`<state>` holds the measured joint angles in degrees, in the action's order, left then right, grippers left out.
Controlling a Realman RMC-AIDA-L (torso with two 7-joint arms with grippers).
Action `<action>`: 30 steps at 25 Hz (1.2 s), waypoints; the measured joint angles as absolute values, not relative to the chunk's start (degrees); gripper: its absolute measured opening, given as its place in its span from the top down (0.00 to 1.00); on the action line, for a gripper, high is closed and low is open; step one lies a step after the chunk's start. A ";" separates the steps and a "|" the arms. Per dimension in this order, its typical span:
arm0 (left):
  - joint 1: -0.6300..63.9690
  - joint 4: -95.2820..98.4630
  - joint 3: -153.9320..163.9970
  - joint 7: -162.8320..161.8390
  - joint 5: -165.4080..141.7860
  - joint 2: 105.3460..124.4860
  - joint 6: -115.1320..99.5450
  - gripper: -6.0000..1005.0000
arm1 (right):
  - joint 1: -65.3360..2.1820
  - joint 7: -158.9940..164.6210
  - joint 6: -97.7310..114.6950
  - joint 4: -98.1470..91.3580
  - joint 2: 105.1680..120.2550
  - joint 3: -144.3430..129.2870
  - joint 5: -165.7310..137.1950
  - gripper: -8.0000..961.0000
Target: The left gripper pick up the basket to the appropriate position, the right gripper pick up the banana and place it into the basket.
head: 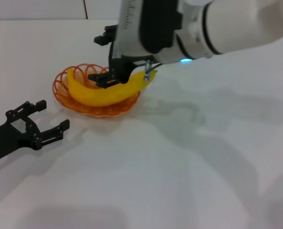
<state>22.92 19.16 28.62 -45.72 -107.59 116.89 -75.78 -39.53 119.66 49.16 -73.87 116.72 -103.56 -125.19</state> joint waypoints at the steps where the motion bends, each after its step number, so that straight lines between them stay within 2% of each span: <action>1: 22.91 19.16 28.60 -45.71 -107.56 116.89 -75.43 0.11 | -38.85 118.55 49.87 -74.07 116.71 -102.69 -123.79 0.14; 8: 23.65 18.00 28.49 -45.64 -107.40 116.92 -73.87 0.11 | -33.38 104.39 62.00 -71.10 116.64 -88.19 -109.83 0.14; 16: 23.87 17.77 28.49 -45.19 -106.01 116.95 -73.83 0.11 | -30.47 96.14 69.47 -62.26 116.51 -72.47 -108.02 0.15; 30: 23.79 17.75 28.48 -45.18 -105.62 117.07 -73.82 0.11 | -26.88 87.46 72.98 -53.79 116.27 -66.43 -107.82 0.14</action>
